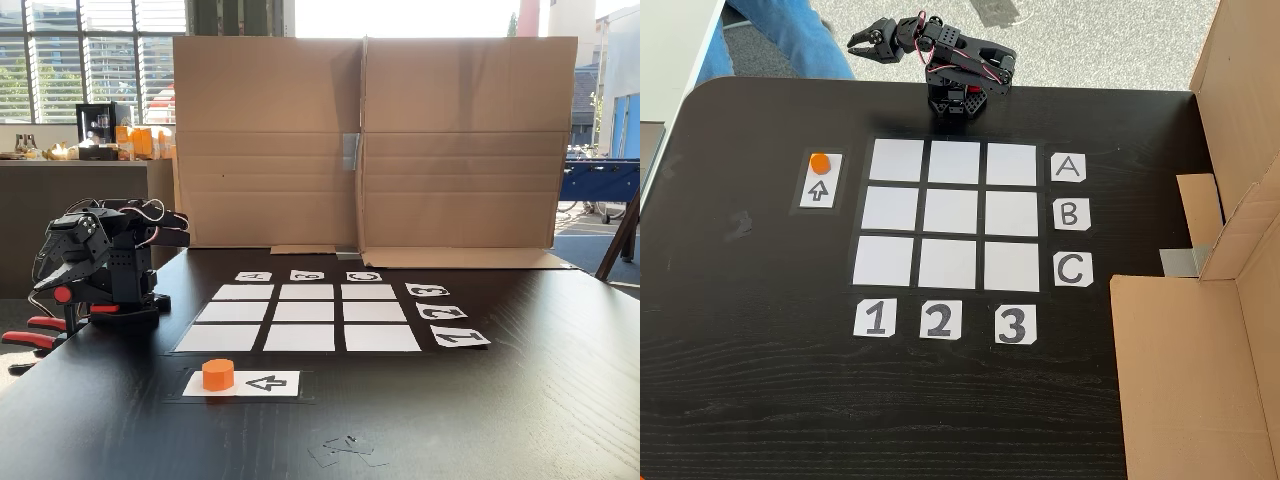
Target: Pick up the round, orange token and place it in the grid on square A3.
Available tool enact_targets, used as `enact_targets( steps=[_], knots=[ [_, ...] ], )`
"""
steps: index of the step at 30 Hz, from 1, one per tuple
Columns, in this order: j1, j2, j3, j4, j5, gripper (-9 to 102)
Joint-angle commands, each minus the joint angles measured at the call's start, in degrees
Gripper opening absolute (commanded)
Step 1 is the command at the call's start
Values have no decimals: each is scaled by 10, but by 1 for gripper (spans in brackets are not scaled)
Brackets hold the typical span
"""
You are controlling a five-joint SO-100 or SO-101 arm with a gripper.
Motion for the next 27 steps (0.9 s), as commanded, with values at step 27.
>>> enact_targets(
  steps=[27],
  knots=[
    [-149, -747, -746, 372, -236, 32]
  ],
)
